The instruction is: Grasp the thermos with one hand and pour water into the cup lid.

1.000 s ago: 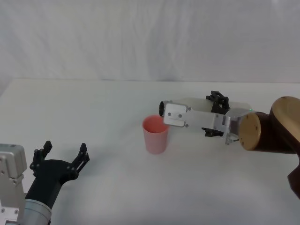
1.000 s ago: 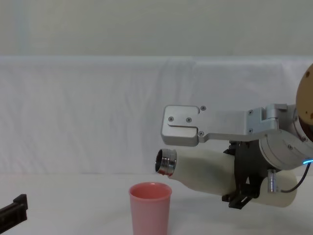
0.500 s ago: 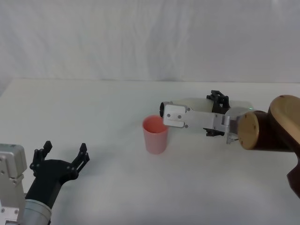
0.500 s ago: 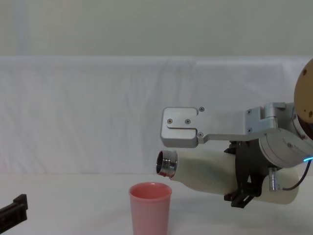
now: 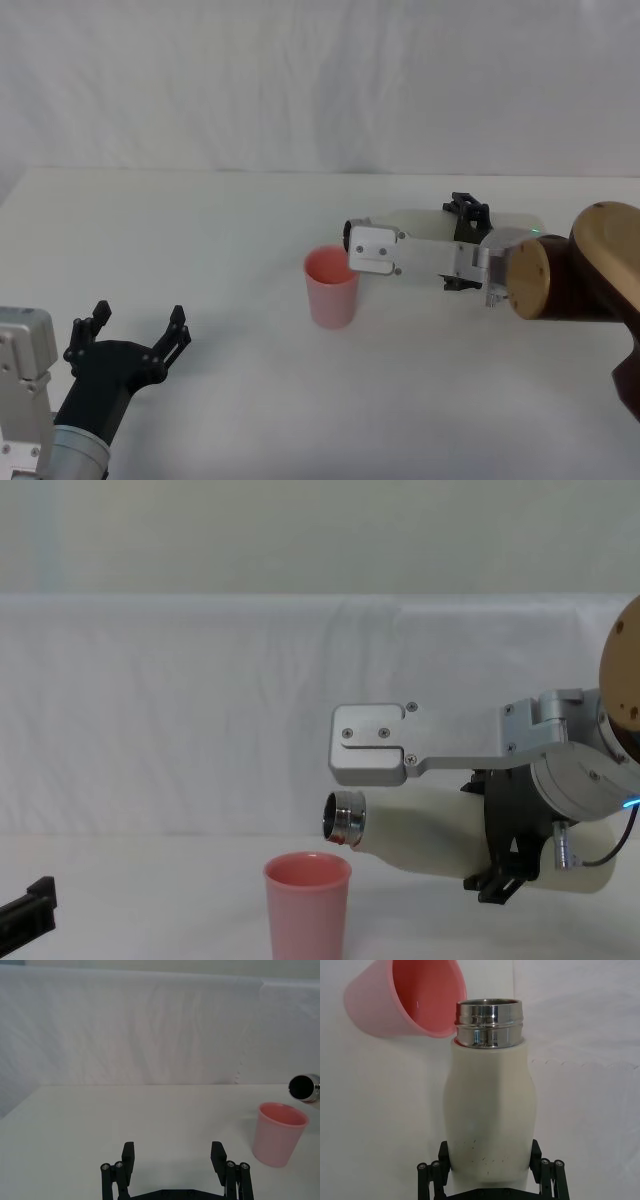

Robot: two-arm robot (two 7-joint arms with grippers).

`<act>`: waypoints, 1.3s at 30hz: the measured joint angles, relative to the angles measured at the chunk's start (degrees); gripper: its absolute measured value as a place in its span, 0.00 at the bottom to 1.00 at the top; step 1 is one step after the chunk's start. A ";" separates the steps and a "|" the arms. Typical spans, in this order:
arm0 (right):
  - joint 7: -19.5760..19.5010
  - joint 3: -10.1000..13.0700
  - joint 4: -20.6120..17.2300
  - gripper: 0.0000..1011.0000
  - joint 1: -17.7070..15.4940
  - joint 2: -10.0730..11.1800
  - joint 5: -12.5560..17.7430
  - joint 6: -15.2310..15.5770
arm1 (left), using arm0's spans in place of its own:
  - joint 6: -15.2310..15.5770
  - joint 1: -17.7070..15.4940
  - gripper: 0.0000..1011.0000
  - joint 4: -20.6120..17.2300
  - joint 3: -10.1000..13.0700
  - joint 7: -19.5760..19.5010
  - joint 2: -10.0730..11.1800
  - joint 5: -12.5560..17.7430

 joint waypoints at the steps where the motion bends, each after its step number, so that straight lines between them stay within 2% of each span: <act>1: 0.18 -0.10 0.00 0.94 0.08 0.03 -0.31 0.01 | 0.00 0.00 0.99 0.00 0.00 0.00 0.00 0.00; 17: 0.97 -1.15 0.50 0.94 0.65 -0.04 -3.15 -0.17 | 0.00 0.00 0.99 0.00 0.00 0.00 0.00 0.00; 33: 0.13 -1.55 0.91 0.94 0.52 -0.47 -5.57 -1.21 | 0.00 0.00 0.99 0.00 0.00 0.00 0.00 0.00; 39: 0.39 -2.45 1.08 0.94 0.89 -0.45 -7.27 -1.53 | 0.00 0.00 0.99 0.00 0.00 0.00 0.00 0.00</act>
